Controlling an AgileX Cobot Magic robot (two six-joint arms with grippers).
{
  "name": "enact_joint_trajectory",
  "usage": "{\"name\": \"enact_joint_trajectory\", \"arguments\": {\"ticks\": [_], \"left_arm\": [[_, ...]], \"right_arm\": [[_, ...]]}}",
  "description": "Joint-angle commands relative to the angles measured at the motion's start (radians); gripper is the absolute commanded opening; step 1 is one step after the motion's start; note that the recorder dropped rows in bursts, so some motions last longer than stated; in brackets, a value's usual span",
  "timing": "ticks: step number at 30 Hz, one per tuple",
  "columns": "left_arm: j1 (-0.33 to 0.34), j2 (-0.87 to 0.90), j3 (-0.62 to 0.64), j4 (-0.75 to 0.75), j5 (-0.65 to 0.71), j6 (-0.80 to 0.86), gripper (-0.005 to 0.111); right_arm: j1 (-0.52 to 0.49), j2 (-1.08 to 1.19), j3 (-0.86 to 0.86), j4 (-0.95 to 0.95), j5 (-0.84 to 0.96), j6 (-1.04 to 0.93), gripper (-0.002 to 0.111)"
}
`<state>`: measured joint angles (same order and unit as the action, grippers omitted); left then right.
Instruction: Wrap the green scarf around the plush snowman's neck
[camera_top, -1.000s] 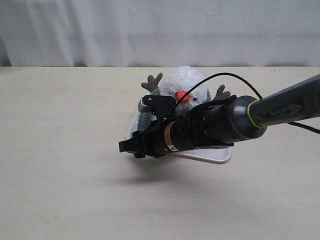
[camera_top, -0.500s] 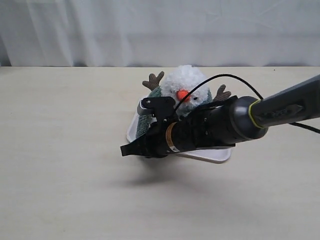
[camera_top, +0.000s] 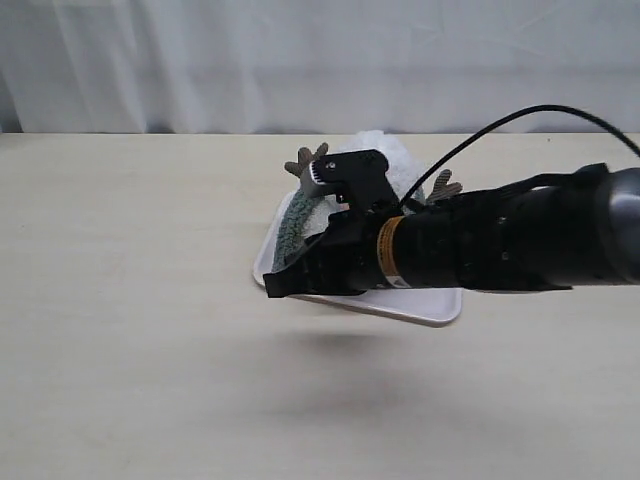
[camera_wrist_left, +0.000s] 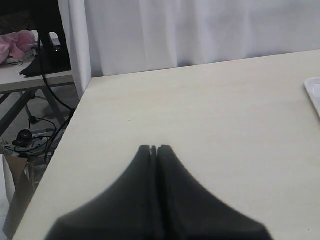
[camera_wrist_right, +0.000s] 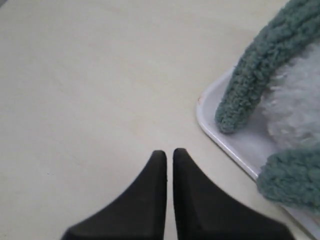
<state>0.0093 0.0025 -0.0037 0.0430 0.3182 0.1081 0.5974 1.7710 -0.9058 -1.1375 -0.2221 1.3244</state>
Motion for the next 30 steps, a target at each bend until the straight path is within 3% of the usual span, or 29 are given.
{"name": "enact_joint_trajectory", "arguments": {"ticks": [1, 18, 30], "left_arm": [[-0.006, -0.003, 0.004, -0.002, -0.009, -0.001, 0.0], [-0.006, -0.003, 0.004, -0.002, -0.009, -0.001, 0.0], [-0.006, -0.003, 0.004, -0.002, -0.009, -0.001, 0.0]], "right_arm": [[-0.002, -0.156, 0.059, -0.008, 0.012, -0.022, 0.004], [-0.002, -0.9, 0.265, -0.008, 0.123, -0.11, 0.004], [-0.002, -1.218, 0.299, -0.008, 0.148, -0.117, 0.004]]}}
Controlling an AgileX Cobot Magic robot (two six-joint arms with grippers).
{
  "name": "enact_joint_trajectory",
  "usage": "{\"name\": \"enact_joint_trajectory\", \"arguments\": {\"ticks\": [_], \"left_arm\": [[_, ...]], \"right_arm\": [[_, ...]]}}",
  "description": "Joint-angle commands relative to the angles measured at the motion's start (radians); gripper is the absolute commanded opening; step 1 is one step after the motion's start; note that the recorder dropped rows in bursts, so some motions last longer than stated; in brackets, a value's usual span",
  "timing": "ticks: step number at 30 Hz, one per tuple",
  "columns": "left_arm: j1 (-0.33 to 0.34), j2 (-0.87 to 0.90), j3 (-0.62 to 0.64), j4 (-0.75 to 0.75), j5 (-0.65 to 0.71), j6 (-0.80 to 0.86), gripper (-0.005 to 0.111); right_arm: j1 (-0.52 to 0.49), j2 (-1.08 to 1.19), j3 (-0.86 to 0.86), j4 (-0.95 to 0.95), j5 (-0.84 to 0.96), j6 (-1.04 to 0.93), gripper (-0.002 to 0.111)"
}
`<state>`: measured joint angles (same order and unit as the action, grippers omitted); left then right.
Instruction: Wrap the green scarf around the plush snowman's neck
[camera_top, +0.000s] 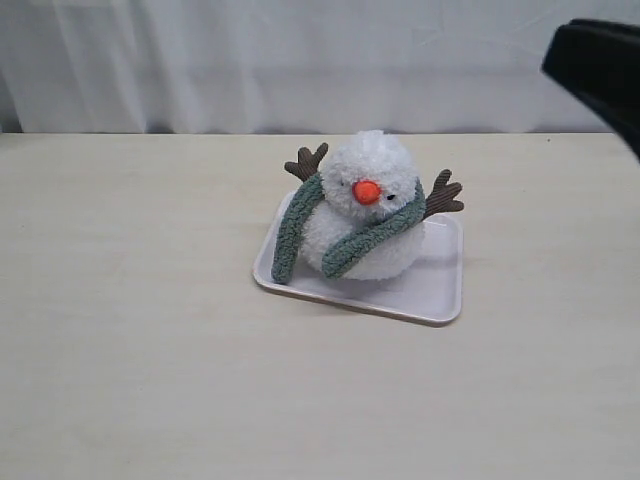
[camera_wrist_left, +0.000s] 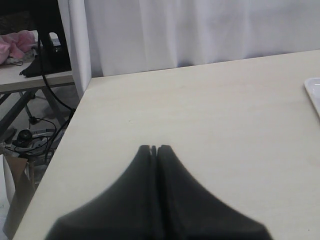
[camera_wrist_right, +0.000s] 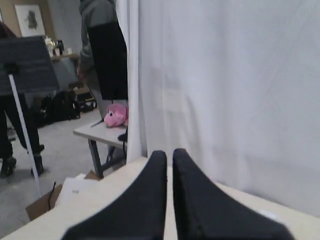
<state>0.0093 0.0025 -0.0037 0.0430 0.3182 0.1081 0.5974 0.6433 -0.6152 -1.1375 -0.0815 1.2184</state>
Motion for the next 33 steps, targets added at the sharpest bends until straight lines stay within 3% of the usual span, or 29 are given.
{"name": "enact_joint_trajectory", "arguments": {"ticks": [1, 22, 33], "left_arm": [[-0.006, -0.003, 0.004, -0.002, -0.009, -0.001, 0.0], [-0.006, -0.003, 0.004, -0.002, -0.009, -0.001, 0.0], [-0.006, -0.003, 0.004, -0.001, -0.009, -0.001, 0.0]], "right_arm": [[-0.002, -0.118, 0.011, -0.008, 0.008, -0.011, 0.004], [-0.002, -0.633, 0.013, -0.008, 0.008, -0.011, 0.004], [-0.002, -0.643, -0.02, -0.008, -0.024, -0.011, 0.004]]}}
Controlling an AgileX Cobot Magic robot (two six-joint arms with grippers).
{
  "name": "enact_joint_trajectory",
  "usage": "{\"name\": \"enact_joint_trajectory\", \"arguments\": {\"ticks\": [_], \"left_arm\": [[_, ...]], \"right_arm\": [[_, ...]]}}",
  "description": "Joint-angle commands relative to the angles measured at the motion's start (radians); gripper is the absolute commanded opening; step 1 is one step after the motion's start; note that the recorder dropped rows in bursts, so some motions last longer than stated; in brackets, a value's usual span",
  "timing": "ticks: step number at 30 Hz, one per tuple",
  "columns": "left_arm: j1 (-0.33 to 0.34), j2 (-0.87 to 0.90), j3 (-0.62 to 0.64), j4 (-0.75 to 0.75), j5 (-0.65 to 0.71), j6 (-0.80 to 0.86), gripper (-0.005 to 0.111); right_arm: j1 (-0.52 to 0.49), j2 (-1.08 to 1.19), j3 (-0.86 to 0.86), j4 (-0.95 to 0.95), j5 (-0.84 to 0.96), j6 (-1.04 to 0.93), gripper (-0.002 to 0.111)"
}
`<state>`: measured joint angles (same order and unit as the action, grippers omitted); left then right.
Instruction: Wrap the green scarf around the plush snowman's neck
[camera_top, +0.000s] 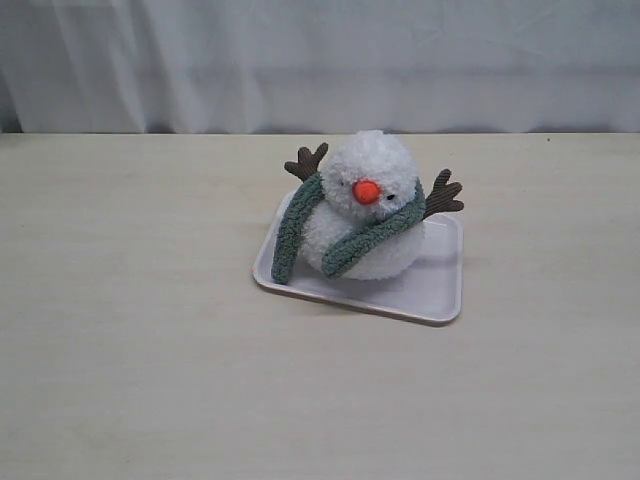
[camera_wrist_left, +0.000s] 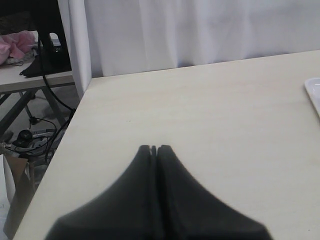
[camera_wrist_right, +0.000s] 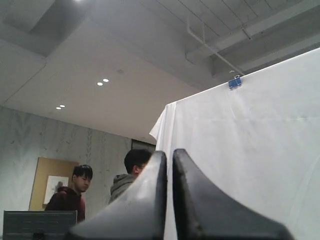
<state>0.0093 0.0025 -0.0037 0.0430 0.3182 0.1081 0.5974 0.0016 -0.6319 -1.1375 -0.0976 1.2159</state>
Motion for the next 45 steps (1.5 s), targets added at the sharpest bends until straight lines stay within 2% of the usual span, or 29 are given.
{"name": "enact_joint_trajectory", "arguments": {"ticks": [1, 20, 24, 28, 31, 34, 40, 45], "left_arm": [[-0.006, -0.003, 0.004, -0.001, -0.009, -0.001, 0.0], [-0.006, -0.003, 0.004, -0.001, -0.009, -0.001, 0.0], [-0.006, -0.003, 0.004, -0.001, -0.009, -0.001, 0.0], [-0.006, -0.003, 0.004, -0.001, -0.009, -0.001, 0.0], [-0.006, -0.003, 0.004, -0.001, -0.009, -0.001, 0.0], [-0.006, -0.003, 0.004, -0.001, -0.009, -0.001, 0.0], [-0.006, -0.003, 0.004, -0.001, -0.009, -0.001, 0.0], [-0.006, -0.003, 0.004, -0.001, -0.009, -0.001, 0.0]], "right_arm": [[-0.002, -0.002, -0.003, -0.008, -0.008, -0.008, 0.004], [-0.008, -0.002, 0.004, 0.009, -0.005, -0.005, 0.004], [-0.107, -0.002, 0.059, 0.206, -0.005, 0.003, 0.004], [-0.284, -0.002, 0.171, 0.601, -0.005, 0.003, 0.004], [-0.377, -0.002, 0.23, 0.769, -0.005, 0.003, 0.004], [-0.492, -0.002, 0.279, 1.015, -0.002, 0.001, 0.004], [-0.609, -0.002, 0.298, 1.027, 0.003, 0.001, 0.004], [-0.653, -0.002, 0.301, 1.153, 0.005, 0.001, 0.004]]}}
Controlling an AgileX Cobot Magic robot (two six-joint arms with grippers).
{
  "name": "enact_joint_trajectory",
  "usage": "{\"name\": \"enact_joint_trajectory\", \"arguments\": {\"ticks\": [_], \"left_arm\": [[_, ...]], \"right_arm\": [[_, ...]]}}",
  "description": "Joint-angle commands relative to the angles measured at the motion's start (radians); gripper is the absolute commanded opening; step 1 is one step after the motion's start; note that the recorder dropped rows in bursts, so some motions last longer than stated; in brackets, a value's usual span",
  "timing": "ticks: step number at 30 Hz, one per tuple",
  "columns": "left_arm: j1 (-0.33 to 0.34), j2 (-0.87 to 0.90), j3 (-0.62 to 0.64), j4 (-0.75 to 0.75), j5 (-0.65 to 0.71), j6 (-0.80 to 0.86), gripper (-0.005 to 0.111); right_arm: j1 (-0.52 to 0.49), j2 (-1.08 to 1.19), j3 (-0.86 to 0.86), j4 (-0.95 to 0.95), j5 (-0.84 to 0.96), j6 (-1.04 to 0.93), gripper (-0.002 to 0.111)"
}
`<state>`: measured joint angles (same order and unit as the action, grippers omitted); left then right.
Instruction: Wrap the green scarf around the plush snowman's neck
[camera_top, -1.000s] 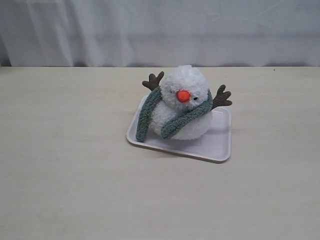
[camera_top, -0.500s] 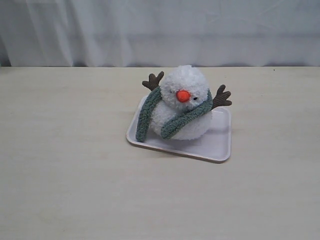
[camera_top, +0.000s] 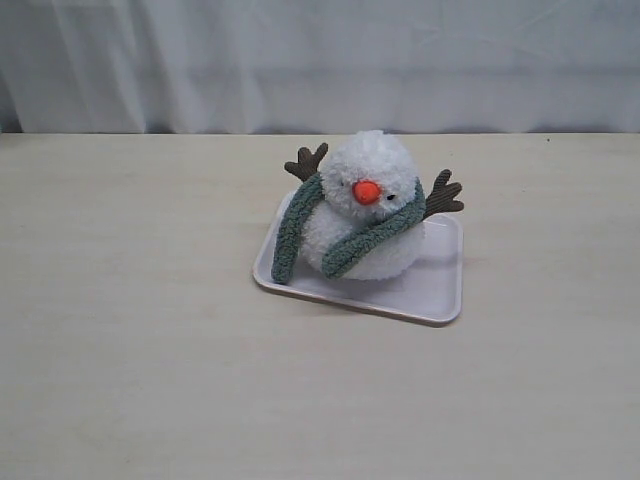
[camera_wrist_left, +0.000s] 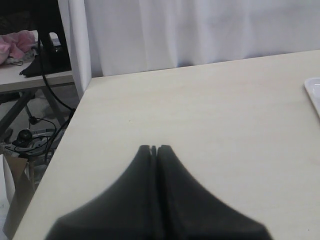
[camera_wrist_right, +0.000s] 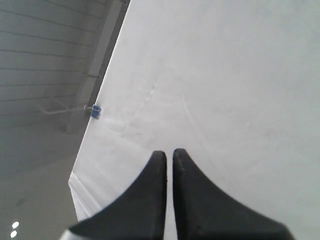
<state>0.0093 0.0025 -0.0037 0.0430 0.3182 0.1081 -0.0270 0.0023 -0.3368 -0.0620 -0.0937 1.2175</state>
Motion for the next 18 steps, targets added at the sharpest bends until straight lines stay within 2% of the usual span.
{"name": "enact_joint_trajectory", "arguments": {"ticks": [1, 9, 18], "left_arm": [[-0.006, -0.003, 0.004, -0.001, -0.009, -0.001, 0.0], [-0.006, -0.003, 0.004, -0.001, -0.009, -0.001, 0.0], [-0.006, -0.003, 0.004, -0.001, -0.009, -0.001, 0.0]], "right_arm": [[-0.031, -0.002, 0.005, 0.069, 0.001, 0.0, 0.004], [-0.029, -0.002, 0.043, 0.055, -0.021, 0.0, 0.004], [-0.029, -0.002, 0.225, 0.055, -0.036, 0.0, 0.004]]}}
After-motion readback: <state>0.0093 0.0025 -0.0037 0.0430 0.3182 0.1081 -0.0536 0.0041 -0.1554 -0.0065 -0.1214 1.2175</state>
